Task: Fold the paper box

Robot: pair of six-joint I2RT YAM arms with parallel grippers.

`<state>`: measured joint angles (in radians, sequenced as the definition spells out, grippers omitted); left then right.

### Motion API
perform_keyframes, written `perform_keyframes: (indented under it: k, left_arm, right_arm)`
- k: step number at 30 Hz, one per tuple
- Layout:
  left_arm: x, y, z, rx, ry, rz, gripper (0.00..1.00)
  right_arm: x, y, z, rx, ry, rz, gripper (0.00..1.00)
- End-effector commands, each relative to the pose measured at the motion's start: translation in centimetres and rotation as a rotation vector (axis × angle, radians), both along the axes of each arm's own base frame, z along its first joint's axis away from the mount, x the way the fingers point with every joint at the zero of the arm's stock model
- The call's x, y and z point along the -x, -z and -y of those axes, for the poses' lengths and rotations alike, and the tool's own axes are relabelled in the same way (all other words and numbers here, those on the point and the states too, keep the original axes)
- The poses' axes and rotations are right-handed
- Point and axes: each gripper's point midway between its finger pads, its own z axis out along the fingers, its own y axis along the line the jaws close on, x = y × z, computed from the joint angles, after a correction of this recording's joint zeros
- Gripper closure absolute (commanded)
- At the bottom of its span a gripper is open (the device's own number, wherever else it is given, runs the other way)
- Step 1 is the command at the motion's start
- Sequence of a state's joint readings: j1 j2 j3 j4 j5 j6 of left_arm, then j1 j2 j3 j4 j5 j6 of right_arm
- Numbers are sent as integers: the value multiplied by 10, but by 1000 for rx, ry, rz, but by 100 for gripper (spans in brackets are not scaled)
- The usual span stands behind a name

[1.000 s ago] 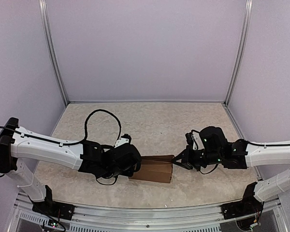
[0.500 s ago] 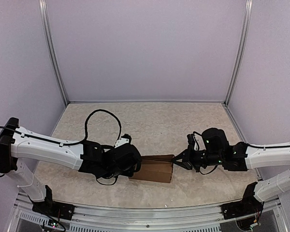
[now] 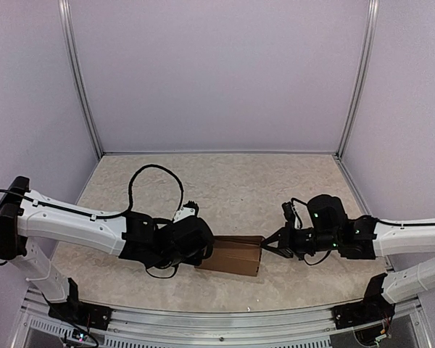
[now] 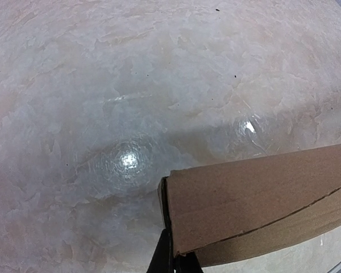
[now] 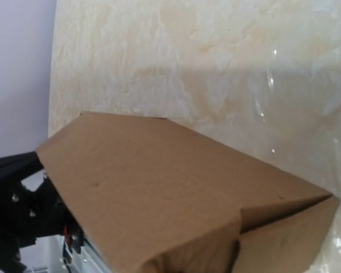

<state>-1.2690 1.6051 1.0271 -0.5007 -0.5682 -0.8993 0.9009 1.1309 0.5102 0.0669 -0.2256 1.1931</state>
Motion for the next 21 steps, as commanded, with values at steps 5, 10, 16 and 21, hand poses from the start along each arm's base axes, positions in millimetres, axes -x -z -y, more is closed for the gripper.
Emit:
perform_keyframes:
  k: [5, 10, 16, 21]
  left_arm:
    - [21, 43, -30, -170, 10, -130, 100]
    - [21, 42, -30, -168, 7, -133, 100]
    - [22, 42, -29, -164, 6, -136, 100]
    - [22, 42, -28, -159, 4, -141, 100]
  right_arm:
    - [7, 37, 27, 152, 18, -13, 100]
    - [7, 43, 28, 179, 37, 1, 100]
    - [9, 48, 30, 218, 52, 22, 100]
    - [17, 58, 30, 268, 32, 36, 100]
